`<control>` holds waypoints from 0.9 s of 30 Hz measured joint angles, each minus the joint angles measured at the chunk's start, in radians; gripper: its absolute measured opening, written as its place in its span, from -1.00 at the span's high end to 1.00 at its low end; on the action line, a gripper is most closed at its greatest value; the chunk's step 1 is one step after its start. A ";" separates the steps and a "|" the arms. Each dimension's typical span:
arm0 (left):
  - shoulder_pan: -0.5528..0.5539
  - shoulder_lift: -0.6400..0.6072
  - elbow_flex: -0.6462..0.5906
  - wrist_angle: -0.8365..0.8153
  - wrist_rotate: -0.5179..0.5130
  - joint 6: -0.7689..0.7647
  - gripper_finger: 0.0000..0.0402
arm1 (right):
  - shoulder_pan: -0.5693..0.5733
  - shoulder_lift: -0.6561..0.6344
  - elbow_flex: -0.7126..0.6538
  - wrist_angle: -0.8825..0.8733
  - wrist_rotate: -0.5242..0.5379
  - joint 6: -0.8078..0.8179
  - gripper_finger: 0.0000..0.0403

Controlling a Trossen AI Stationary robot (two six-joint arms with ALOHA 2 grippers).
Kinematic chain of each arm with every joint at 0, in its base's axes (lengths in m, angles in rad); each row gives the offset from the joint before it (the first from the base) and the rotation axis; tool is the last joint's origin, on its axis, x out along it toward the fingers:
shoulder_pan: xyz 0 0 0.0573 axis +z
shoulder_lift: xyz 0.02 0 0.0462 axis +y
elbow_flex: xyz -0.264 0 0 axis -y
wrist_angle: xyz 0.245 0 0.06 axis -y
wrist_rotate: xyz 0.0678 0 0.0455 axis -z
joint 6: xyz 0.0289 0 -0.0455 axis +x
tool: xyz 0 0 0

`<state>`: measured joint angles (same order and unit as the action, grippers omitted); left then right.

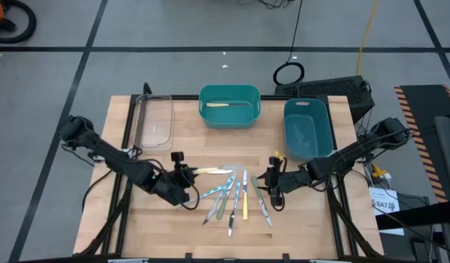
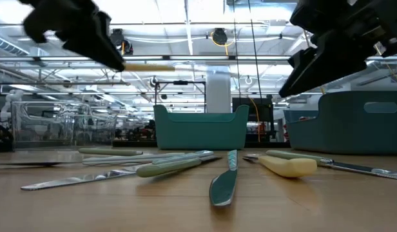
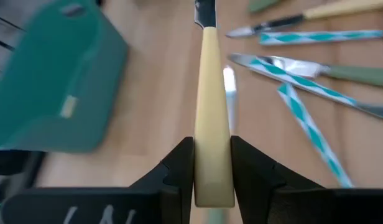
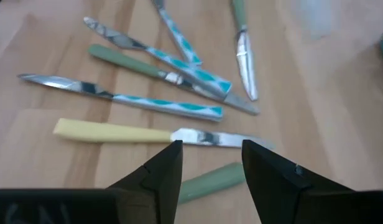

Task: Sort silverware by color (type)
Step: Put the left yellow knife into the green bin

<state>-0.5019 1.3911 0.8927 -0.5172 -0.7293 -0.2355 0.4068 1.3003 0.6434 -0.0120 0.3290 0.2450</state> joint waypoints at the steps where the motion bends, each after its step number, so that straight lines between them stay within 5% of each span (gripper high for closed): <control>1: 0.009 0.000 0.014 -0.011 -0.021 0.020 0.57 | 0.000 0.000 0.000 -0.003 -0.020 0.003 0.21; 14: 0.183 -0.097 -0.021 0.097 -0.059 0.271 0.57 | 0.030 0.000 0.000 -0.096 -0.046 0.149 0.21; 27: 0.365 -0.315 -0.284 0.510 0.223 0.436 0.57 | 0.044 0.000 0.000 -0.109 0.064 0.127 0.21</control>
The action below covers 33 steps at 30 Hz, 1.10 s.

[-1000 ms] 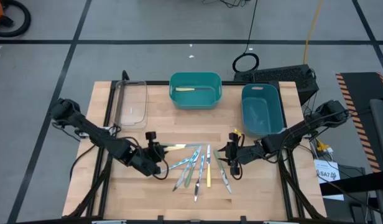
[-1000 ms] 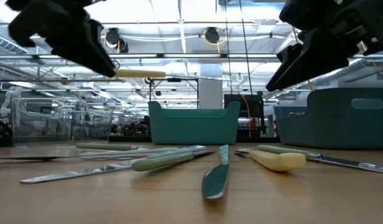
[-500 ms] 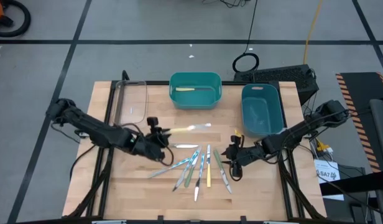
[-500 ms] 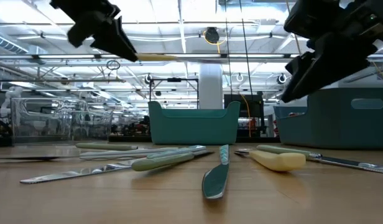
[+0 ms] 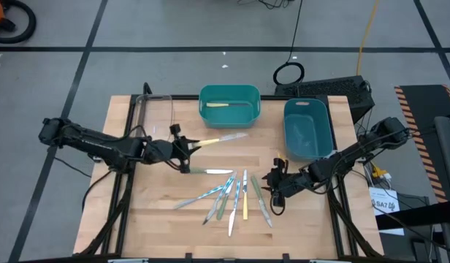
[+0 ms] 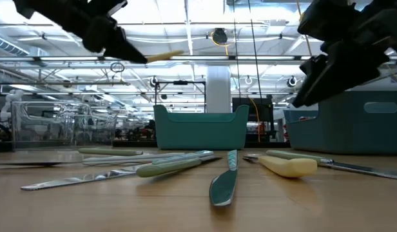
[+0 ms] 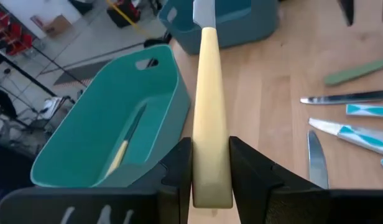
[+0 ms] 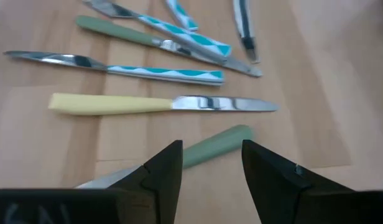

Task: Sort silverware by color (type)
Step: Put the left yellow knife into the green bin

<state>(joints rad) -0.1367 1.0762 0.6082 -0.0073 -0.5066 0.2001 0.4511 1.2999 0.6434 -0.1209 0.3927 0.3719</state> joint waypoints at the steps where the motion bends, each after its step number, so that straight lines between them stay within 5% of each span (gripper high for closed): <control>1: 0.009 0.000 -0.010 0.012 0.014 0.002 0.57 | 0.000 0.000 0.000 0.005 0.023 -0.011 0.21; 18: 0.055 0.012 -0.048 0.132 0.092 -0.067 0.57 | -0.036 0.000 0.000 0.111 0.212 -0.197 0.21; 33: 0.032 0.012 -0.048 0.137 0.090 -0.034 0.57 | -0.057 0.000 0.000 0.180 0.211 -0.255 0.21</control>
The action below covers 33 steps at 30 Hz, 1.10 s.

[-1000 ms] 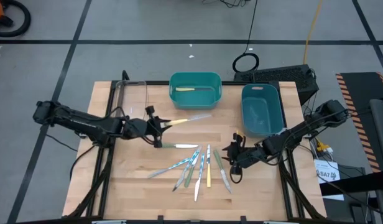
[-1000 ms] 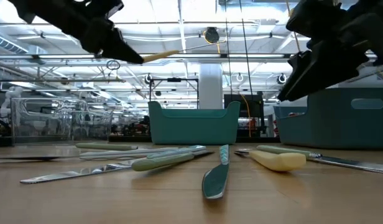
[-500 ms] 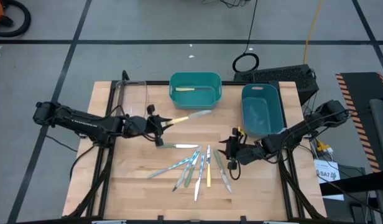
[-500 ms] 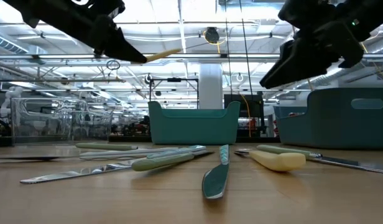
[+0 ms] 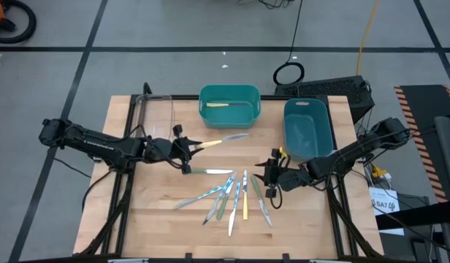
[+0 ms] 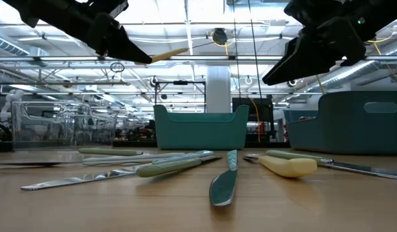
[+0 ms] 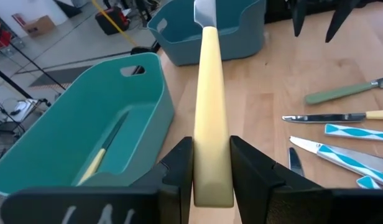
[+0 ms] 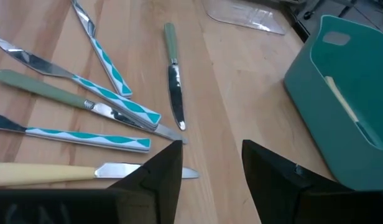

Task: Sort silverware by color (type)
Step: Put the left yellow knife into the green bin

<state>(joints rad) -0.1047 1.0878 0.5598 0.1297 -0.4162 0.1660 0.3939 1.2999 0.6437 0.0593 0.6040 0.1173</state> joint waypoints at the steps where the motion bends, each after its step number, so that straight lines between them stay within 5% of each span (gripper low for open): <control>1: 0.002 0.000 0.000 0.005 0.000 0.010 0.57 | 0.000 0.000 0.000 -0.001 -0.001 0.000 0.21; 15: 0.199 0.001 0.044 -0.007 0.028 0.143 0.57 | 0.000 0.000 0.000 -0.042 -0.003 0.004 0.21; 24: 0.430 0.057 0.305 -0.339 0.174 0.201 0.57 | 0.000 0.000 0.000 -0.043 -0.003 -0.028 0.21; 33: 0.562 0.320 0.592 -0.582 0.315 0.252 0.56 | 0.007 -0.001 0.000 -0.149 -0.017 -0.016 0.21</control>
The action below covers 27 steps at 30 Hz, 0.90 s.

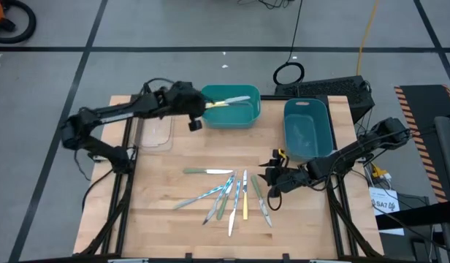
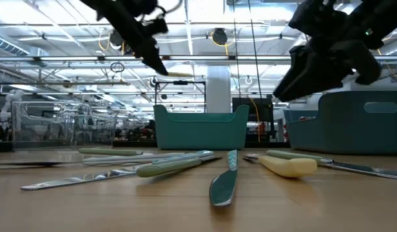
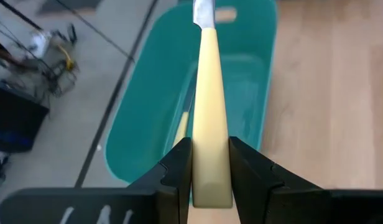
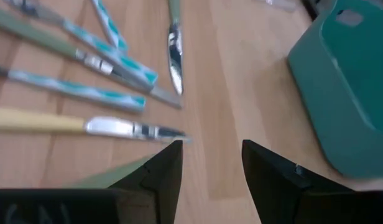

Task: Sort silverware by color (type)
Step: Put the left yellow knife into the green bin

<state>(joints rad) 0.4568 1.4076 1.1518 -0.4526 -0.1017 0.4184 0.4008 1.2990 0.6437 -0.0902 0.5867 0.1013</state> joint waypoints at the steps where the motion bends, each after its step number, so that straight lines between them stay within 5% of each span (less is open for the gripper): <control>1: 0.008 0.037 0.031 -0.019 0.000 0.008 0.56 | 0.002 -0.002 0.000 -0.021 -0.014 0.010 0.21; 14: 0.066 0.474 0.474 -0.316 -0.003 0.021 0.56 | 0.043 -0.047 0.000 -0.077 -0.020 0.086 0.21; 27: 0.072 0.735 0.802 -0.595 -0.005 0.027 0.56 | 0.079 -0.054 0.000 -0.182 -0.067 0.277 0.21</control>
<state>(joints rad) 0.5289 2.1427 1.9541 -1.0481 -0.1067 0.4452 0.4801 1.2449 0.6434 -0.2727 0.5194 0.3780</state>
